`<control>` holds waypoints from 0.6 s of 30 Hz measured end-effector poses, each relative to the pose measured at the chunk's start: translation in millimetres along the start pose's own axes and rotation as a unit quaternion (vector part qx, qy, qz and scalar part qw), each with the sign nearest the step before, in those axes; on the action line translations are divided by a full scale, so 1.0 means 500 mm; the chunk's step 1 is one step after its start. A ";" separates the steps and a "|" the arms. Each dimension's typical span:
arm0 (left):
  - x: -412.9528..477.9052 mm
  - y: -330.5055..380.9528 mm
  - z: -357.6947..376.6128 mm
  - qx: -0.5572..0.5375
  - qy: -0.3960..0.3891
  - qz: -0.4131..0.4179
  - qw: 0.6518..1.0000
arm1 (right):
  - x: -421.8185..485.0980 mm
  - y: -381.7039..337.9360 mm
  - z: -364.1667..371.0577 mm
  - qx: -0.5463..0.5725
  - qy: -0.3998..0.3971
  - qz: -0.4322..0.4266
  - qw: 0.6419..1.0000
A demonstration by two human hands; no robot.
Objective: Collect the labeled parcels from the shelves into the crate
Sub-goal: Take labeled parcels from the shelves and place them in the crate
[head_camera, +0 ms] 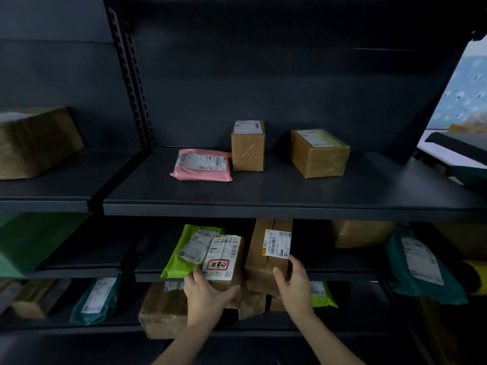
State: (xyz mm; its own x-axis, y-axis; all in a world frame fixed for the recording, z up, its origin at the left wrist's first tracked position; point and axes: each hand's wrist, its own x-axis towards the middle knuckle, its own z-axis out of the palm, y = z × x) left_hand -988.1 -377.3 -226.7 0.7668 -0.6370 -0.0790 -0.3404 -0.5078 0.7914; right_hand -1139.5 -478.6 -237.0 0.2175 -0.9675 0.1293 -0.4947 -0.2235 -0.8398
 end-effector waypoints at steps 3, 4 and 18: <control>0.014 -0.020 -0.040 -0.020 0.019 -0.005 1.000 | 0.002 -0.038 0.036 -0.055 -0.009 -0.038 0.998; 0.019 -0.028 -0.054 -0.021 0.023 -0.011 0.999 | 0.002 -0.049 0.049 -0.075 -0.015 -0.050 0.996; 0.074 -0.070 -0.115 -0.054 -0.010 -0.067 0.996 | -0.006 -0.148 0.136 -0.168 -0.026 -0.128 0.977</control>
State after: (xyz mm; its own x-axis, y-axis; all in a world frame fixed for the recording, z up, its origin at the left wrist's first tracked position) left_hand -916.7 -349.8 -222.4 0.7902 -0.5796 -0.1989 -0.1745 -0.5240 0.8337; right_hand -1046.3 -451.3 -211.1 0.4079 -0.8697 0.2778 -0.6649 -0.4915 -0.5625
